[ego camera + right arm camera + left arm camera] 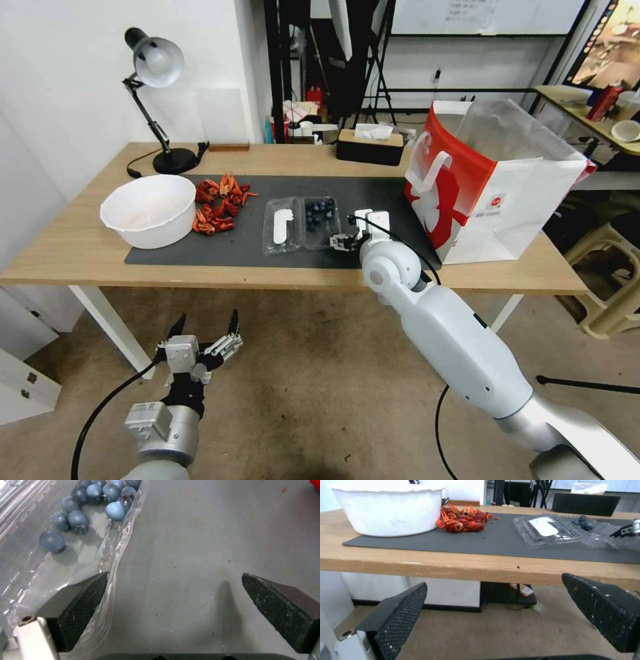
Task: Close the takeout container lid, then place the container into the takeout bag.
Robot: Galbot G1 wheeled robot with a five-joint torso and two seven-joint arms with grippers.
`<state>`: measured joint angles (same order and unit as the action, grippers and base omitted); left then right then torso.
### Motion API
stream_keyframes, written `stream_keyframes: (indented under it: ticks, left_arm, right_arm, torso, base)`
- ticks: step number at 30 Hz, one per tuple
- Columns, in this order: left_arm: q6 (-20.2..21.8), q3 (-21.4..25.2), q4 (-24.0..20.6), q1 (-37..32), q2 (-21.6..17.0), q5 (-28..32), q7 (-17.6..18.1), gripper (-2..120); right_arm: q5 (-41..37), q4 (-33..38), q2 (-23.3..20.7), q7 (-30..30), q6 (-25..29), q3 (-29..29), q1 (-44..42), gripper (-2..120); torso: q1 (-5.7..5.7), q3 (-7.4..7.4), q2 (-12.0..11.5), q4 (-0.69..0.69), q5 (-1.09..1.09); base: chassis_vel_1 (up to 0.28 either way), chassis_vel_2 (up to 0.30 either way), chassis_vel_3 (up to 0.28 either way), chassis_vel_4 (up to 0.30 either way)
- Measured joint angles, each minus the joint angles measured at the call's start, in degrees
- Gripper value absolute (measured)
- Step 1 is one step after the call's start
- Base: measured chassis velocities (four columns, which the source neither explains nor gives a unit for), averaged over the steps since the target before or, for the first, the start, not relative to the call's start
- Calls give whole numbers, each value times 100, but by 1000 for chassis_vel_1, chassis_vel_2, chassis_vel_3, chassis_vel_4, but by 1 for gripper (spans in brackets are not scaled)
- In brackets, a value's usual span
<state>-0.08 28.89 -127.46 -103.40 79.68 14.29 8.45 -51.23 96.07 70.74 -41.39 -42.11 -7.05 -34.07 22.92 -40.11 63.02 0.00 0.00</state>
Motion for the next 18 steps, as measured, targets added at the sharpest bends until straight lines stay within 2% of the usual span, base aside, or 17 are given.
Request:
stream_keyframes:
  ticks: [9,14,16,18]
  left_arm:
    - [-16,6,-30,0,3,4,-14,100]
    - [-32,17,-76,-12,9,16,-20,100]
    - [-58,17,-84,-19,21,20,-41,100]
    - [-64,17,-85,-20,24,20,-44,100]
  right_arm:
    - [96,66,42,100,1,93,-13,100]
    - [443,305,22,397,19,183,-25,100]
    - [815,538,-103,776,273,216,-130,100]
    - [940,594,-146,887,381,221,-171,100]
  torso:
    - [0,0,0,0,0]
    - [0,0,0,1,0]
    - [0,0,0,1,-1]
    - [0,0,0,1,0]
  base:
    - [0,0,0,0]
    - [0,0,0,0]
    - [0,0,0,0]
    - [0,0,0,0]
